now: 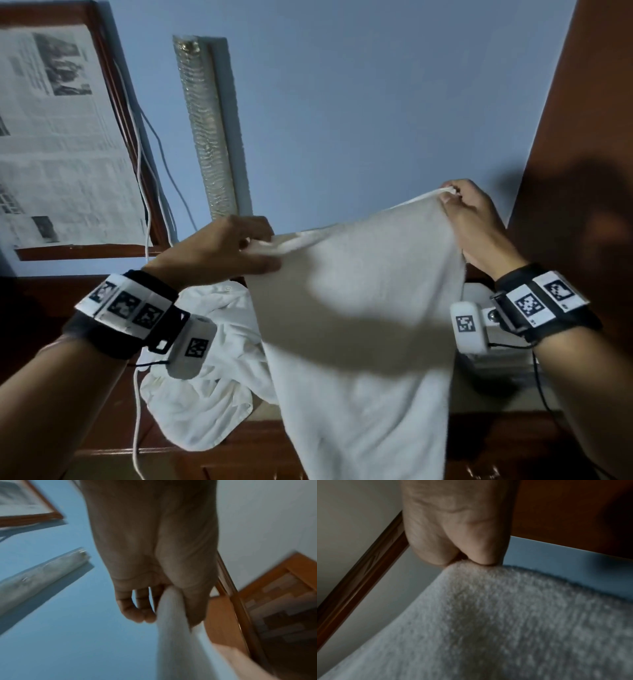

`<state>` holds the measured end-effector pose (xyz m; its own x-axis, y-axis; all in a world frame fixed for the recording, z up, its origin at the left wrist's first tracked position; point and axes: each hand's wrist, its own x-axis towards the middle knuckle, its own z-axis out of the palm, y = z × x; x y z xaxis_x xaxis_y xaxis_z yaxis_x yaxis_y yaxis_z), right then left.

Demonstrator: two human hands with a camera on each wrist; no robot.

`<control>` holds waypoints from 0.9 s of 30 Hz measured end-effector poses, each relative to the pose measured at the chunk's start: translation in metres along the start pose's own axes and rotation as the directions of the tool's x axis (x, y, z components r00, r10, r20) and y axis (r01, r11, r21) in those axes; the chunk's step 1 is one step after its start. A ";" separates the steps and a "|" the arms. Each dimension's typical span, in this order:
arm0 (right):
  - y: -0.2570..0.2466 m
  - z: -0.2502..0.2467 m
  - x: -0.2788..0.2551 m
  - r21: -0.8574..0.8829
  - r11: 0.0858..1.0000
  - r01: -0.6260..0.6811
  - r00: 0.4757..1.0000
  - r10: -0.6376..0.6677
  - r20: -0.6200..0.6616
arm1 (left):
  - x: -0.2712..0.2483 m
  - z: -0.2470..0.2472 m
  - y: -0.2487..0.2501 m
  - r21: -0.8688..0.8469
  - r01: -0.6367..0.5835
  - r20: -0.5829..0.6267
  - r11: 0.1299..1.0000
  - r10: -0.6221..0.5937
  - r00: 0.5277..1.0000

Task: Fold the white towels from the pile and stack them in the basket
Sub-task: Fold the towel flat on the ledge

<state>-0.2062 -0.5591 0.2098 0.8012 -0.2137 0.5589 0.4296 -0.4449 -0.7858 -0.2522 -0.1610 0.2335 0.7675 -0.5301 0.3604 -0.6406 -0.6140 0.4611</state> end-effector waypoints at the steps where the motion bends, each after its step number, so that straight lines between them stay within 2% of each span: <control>1: -0.003 -0.002 -0.005 0.015 1.000 0.005 1.000 -0.005 0.000 | -0.001 0.003 -0.001 0.129 -0.019 -0.007 0.991 0.020 1.000; 2: -0.007 -0.002 -0.012 0.035 0.999 0.014 1.000 -0.014 0.007 | -0.002 0.005 -0.004 0.236 -0.022 0.009 0.972 0.020 1.000; 4: -0.012 0.003 -0.024 0.080 0.996 0.031 0.999 -0.034 0.039 | -0.004 0.010 -0.010 0.422 0.029 0.089 0.906 -0.073 0.993; 6: -0.017 0.014 -0.037 0.146 0.988 0.043 0.993 -0.059 0.103 | -0.009 0.016 -0.014 0.516 0.051 0.153 0.855 -0.150 0.977; 7: -0.021 0.021 -0.043 0.182 0.982 0.054 0.984 -0.083 0.155 | -0.010 0.021 -0.012 0.463 0.047 0.138 0.885 -0.124 0.983; 8: -0.025 0.030 -0.051 0.206 0.976 0.068 0.968 -0.115 0.223 | -0.010 0.029 -0.006 0.335 0.048 0.082 0.941 -0.080 0.993; 10: -0.032 0.047 -0.066 0.193 0.976 0.100 0.923 -0.164 0.348 | -0.009 0.053 0.017 -0.029 0.032 -0.061 0.999 -0.034 0.998; 12: -0.035 0.059 -0.077 0.171 0.980 0.097 0.890 -0.162 0.426 | -0.001 0.080 0.038 -0.315 -0.008 -0.122 0.949 -0.032 0.992; 15: -0.036 0.061 -0.084 0.165 0.983 0.079 0.868 -0.149 0.474 | 0.005 0.110 0.048 -0.548 -0.022 -0.157 0.836 -0.077 0.985; 17: -0.037 0.056 -0.085 0.170 0.981 0.092 0.878 -0.161 0.450 | 0.004 0.120 0.046 -0.624 -0.001 -0.120 0.781 -0.095 0.988; 19: -0.038 0.051 -0.083 0.192 0.977 0.094 0.893 -0.168 0.417 | -0.002 0.128 0.047 -0.647 0.046 -0.004 0.761 -0.064 0.998; 20: -0.038 0.047 -0.081 0.211 0.974 0.088 0.900 -0.168 0.403 | -0.006 0.131 0.047 -0.631 0.076 0.069 0.772 -0.042 0.997; 22: -0.037 0.039 -0.075 0.226 0.970 0.094 0.911 -0.175 0.373 | -0.012 0.131 0.040 -0.498 0.089 0.146 0.863 -0.018 0.989; 25: -0.025 0.019 -0.063 0.190 0.978 0.091 0.936 -0.149 0.318 | -0.020 0.113 0.014 -0.184 0.106 0.190 0.977 -0.071 0.979; 27: -0.014 0.005 -0.056 0.176 0.981 0.077 0.952 -0.125 0.279 | -0.027 0.096 -0.007 0.085 0.143 0.236 0.986 -0.159 0.958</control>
<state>-0.2555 -0.5365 0.1882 0.8254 0.0949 0.5566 0.5568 -0.2999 -0.7746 -0.2709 -0.1986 0.1430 0.8323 -0.5484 0.0803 -0.5238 -0.7309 0.4375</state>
